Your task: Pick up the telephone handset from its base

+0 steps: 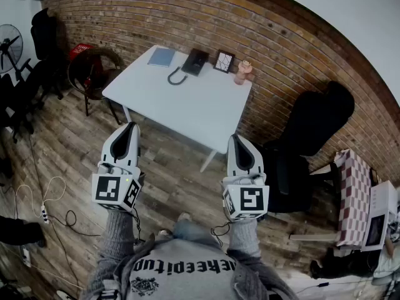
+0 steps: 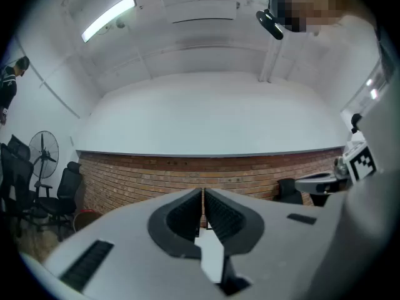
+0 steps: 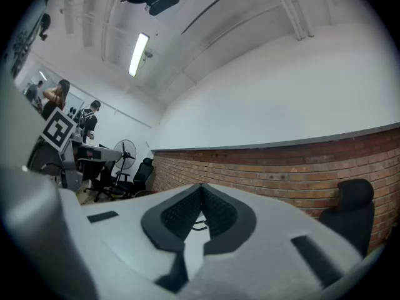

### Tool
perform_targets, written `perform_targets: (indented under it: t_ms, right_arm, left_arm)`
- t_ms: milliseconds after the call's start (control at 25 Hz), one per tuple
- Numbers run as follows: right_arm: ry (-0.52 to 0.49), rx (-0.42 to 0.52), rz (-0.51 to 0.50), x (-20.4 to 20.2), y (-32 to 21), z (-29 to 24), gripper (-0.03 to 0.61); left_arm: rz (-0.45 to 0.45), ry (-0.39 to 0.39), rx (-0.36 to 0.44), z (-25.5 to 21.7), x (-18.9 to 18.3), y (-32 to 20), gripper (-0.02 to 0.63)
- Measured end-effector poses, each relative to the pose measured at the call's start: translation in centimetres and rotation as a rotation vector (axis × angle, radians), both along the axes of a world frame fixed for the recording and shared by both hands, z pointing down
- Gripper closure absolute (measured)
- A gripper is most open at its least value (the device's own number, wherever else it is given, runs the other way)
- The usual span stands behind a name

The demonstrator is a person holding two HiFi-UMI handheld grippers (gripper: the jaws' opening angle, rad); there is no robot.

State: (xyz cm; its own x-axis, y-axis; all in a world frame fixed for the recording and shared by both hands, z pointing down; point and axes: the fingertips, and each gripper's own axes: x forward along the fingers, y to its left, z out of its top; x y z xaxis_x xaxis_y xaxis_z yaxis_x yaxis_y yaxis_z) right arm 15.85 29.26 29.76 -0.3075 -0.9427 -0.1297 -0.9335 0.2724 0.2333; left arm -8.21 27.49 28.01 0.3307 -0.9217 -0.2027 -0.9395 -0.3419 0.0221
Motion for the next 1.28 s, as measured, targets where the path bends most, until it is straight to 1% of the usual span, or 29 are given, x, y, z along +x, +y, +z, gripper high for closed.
perform_targets:
  t_ms: [160, 720, 840, 960, 1120, 1280]
  right_arm:
    - [0.001, 0.004, -0.006, 0.1, -0.6, -0.2, 0.574]
    - [0.0, 0.004, -0.013, 1.7, -4.5, 0.1, 0.573]
    - [-0.015, 0.01, -0.037, 2.1, -5.7, 0.1, 0.574]
    - [-0.009, 0.013, -0.051, 2.7, -7.1, 0.0, 0.572]
    - [-0.011, 0.013, -0.073, 3.5, -8.4, 0.2, 0.572]
    - [-0.023, 0.015, -0.09, 4.2, -9.7, 0.2, 0.574]
  left_arm:
    - [0.01, -0.006, 0.03, 0.4, 0.2, -0.8, 0.6]
    - [0.007, -0.014, 0.027, 0.9, 2.0, -4.5, 0.6]
    - [0.005, -0.018, 0.033, 0.8, 2.8, -5.7, 0.6]
    - [-0.007, -0.024, 0.04, 0.6, 3.5, -6.9, 0.6]
    - [-0.025, -0.024, 0.021, 0.0, 4.8, -7.6, 0.6]
    - [-0.021, -0.036, 0.041, 0.7, 5.6, -8.7, 0.6]
